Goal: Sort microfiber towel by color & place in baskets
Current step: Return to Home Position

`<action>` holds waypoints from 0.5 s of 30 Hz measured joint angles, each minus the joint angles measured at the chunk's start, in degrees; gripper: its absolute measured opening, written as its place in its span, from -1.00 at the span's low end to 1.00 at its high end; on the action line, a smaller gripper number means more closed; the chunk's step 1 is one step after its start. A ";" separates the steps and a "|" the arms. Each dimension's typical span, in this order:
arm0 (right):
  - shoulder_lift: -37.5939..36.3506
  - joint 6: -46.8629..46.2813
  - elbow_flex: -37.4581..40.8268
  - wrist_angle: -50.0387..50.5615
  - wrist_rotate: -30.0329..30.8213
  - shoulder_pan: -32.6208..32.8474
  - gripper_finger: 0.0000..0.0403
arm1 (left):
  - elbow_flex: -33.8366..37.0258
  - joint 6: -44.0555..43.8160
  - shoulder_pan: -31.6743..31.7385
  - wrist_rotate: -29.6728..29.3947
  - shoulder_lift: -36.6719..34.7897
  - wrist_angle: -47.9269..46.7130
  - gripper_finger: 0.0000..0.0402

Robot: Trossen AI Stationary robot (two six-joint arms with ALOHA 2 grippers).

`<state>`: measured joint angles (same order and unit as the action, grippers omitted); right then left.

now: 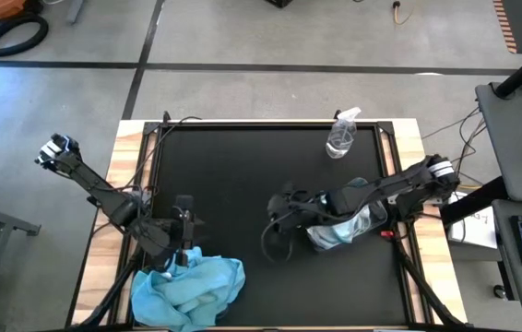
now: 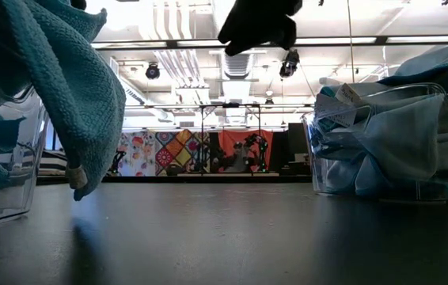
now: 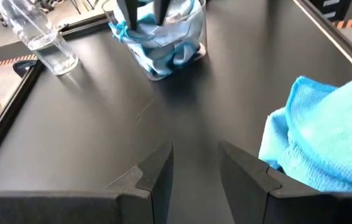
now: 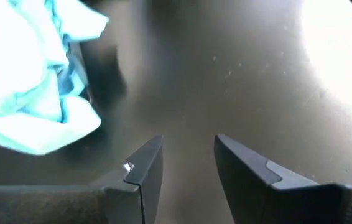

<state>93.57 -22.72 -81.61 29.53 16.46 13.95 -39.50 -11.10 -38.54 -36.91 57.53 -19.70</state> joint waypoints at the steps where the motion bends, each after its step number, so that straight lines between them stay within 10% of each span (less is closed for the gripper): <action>1: -1.38 0.00 1.89 -1.83 -0.04 -0.46 -0.31 | 0.01 0.06 0.00 -0.02 -0.12 -0.36 -0.44; 15: -20.97 -0.02 30.39 -18.12 0.04 -2.38 -0.31 | 0.24 1.54 0.04 -0.16 -0.41 -2.36 -0.44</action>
<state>72.60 -22.74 -51.23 11.41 16.50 11.57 -39.26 -9.56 -38.50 -37.07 57.12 -22.06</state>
